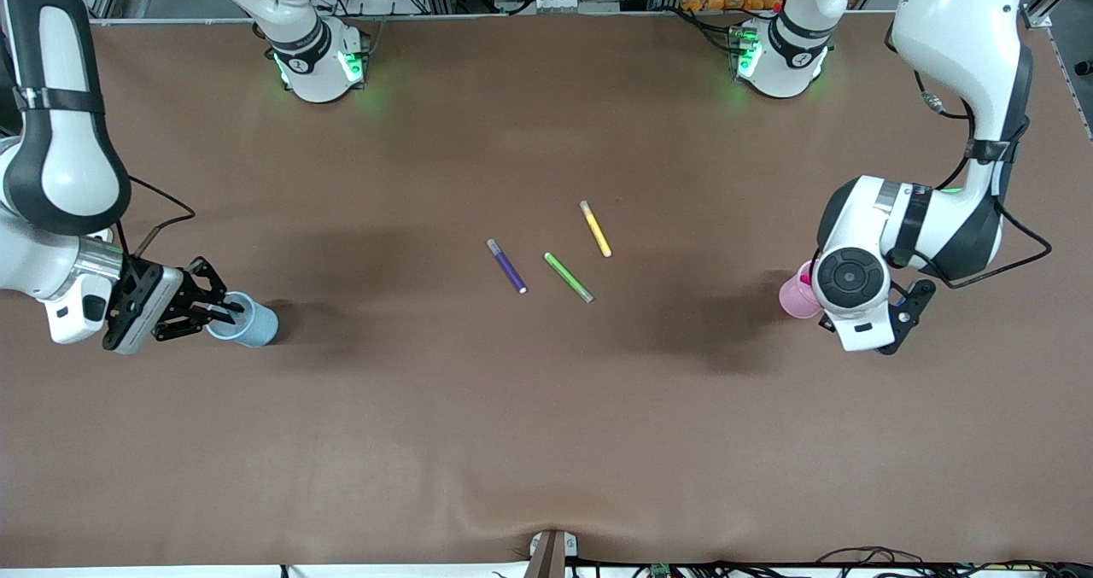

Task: Place pink and blue markers in matching cups
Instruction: 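Carry the blue marker to the blue cup while the left gripper lowers pink, then release the pink marker into the pink cup and raise the left gripper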

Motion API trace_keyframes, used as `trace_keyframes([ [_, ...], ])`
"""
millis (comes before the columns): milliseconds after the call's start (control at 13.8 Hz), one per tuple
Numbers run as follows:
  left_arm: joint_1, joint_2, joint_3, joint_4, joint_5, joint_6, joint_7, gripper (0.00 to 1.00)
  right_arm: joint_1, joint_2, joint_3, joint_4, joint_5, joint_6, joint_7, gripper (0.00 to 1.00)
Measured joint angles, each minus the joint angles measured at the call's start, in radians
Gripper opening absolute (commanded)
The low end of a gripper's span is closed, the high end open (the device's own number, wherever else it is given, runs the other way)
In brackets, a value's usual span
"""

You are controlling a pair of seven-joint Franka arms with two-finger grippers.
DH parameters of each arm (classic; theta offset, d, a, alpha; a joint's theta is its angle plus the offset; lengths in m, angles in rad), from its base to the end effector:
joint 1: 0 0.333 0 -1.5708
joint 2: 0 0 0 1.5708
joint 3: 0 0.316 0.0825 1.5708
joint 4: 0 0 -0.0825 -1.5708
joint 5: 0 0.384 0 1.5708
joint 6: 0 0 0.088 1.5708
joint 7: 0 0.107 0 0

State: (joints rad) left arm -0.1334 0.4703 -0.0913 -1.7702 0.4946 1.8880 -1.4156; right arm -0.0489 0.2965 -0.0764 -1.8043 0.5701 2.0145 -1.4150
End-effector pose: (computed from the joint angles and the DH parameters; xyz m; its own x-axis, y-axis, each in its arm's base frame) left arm 0.6131 -0.0999 0.2794 0.6052 0.7469 0.2753 0.7758 -0.4760 -0.4141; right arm 0.6267 -0.0437 0.3818 0.5133 0.7484 0.4201 0.8571 -0.4720 -0.2065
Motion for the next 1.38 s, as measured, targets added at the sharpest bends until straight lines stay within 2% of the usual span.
trace_keyframes([
  [145,-0.004,0.003,0.0,0.0,0.0,0.003,-0.002,0.61,-0.02,0.013,0.0,-0.009,0.077,0.0,-0.159,0.0],
  [218,-0.004,0.003,0.0,0.002,0.0,0.004,-0.002,0.89,-0.031,0.025,0.0,-0.013,0.103,0.001,-0.231,0.0],
  [290,-0.003,0.003,0.001,0.004,0.0,0.004,-0.001,1.0,-0.042,0.04,0.0,-0.015,0.123,0.002,-0.298,0.0],
  [580,-0.004,0.003,-0.007,0.031,-0.004,0.006,0.018,1.0,-0.082,0.091,0.0,-0.015,0.199,0.002,-0.514,0.0],
  [870,0.002,-0.006,-0.014,0.128,-0.103,-0.035,0.173,1.0,-0.132,0.134,0.0,-0.01,0.257,-0.062,-0.656,0.0],
  [1088,0.022,-0.063,-0.012,0.165,-0.148,-0.079,0.353,1.0,-0.168,0.162,0.0,0.015,0.277,-0.157,-0.697,0.0],
  [1378,0.037,-0.171,-0.01,0.175,-0.176,-0.139,0.467,1.0,-0.212,0.189,0.0,0.034,0.313,-0.242,-0.726,0.0],
])
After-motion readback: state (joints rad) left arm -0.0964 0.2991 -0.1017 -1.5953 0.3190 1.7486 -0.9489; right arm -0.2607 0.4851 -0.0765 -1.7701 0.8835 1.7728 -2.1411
